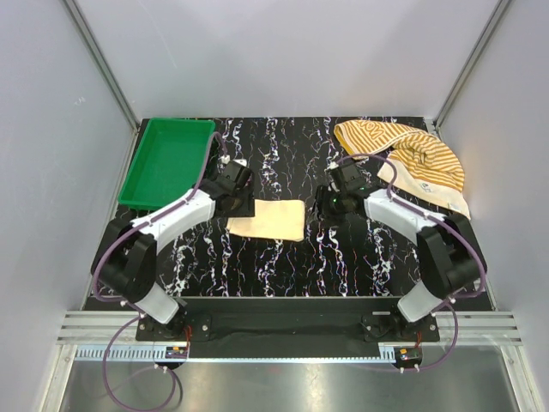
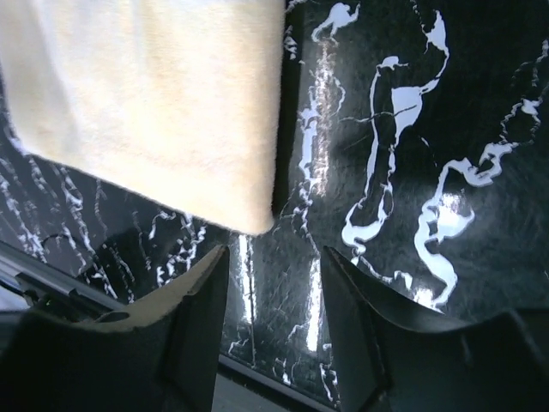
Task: Roll the towels
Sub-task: Fold the towel, then roll the towel
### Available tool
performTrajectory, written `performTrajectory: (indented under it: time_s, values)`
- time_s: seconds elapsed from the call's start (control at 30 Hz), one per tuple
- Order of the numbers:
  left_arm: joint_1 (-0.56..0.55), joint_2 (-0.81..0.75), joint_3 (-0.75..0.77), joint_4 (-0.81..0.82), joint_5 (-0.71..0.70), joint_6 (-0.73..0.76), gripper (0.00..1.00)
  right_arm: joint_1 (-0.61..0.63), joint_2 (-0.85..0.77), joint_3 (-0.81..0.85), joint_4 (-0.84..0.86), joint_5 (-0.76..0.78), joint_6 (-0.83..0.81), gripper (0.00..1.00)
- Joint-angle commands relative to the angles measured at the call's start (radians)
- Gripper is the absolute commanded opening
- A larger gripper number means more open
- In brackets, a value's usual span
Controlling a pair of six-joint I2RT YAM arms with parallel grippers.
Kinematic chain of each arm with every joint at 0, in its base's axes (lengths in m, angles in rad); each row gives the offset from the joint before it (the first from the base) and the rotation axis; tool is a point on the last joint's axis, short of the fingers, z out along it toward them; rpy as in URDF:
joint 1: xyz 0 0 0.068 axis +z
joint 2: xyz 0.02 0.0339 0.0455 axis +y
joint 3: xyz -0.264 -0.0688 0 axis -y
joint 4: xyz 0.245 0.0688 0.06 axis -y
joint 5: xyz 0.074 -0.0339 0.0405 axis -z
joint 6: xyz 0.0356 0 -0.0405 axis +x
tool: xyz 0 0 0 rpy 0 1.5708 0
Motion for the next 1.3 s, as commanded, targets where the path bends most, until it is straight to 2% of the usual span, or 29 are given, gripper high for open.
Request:
performTrajectory:
  time_s: [0.0, 0.2, 0.27, 0.8, 0.9, 0.93, 1.07, 1.27]
  values:
    - [-0.006, -0.074, 0.031, -0.048, -0.039, 0.017, 0.59, 0.003, 0.085, -0.032, 0.089, -0.031, 0.028, 0.53]
    - [-0.029, -0.151, 0.002, -0.060, -0.028, 0.011, 0.60, 0.002, 0.150, -0.040, 0.188, -0.083, 0.061, 0.52]
    - [-0.052, -0.158, -0.009, -0.062, -0.066, 0.008, 0.60, 0.002, 0.159, -0.038, 0.210, -0.095, 0.064, 0.52]
    - [-0.262, -0.056, 0.005, -0.042, -0.112, -0.051, 0.60, 0.002, 0.297, -0.015, 0.304, -0.147, 0.095, 0.51]
    - [-0.302, -0.037, 0.012, -0.030, -0.121, -0.057, 0.60, 0.002, 0.309, -0.017, 0.313, -0.153, 0.095, 0.44]
    - [-0.313, -0.025, 0.017, -0.026, -0.126, -0.057, 0.60, 0.002, 0.309, -0.021, 0.317, -0.155, 0.098, 0.37]
    - [-0.377, 0.017, 0.046, -0.007, -0.161, -0.060, 0.60, 0.002, 0.300, -0.059, 0.330, -0.166, 0.100, 0.24]
    - [-0.492, 0.133, 0.141, 0.043, -0.258, -0.017, 0.62, 0.003, 0.260, -0.099, 0.316, -0.170, 0.097, 0.21]
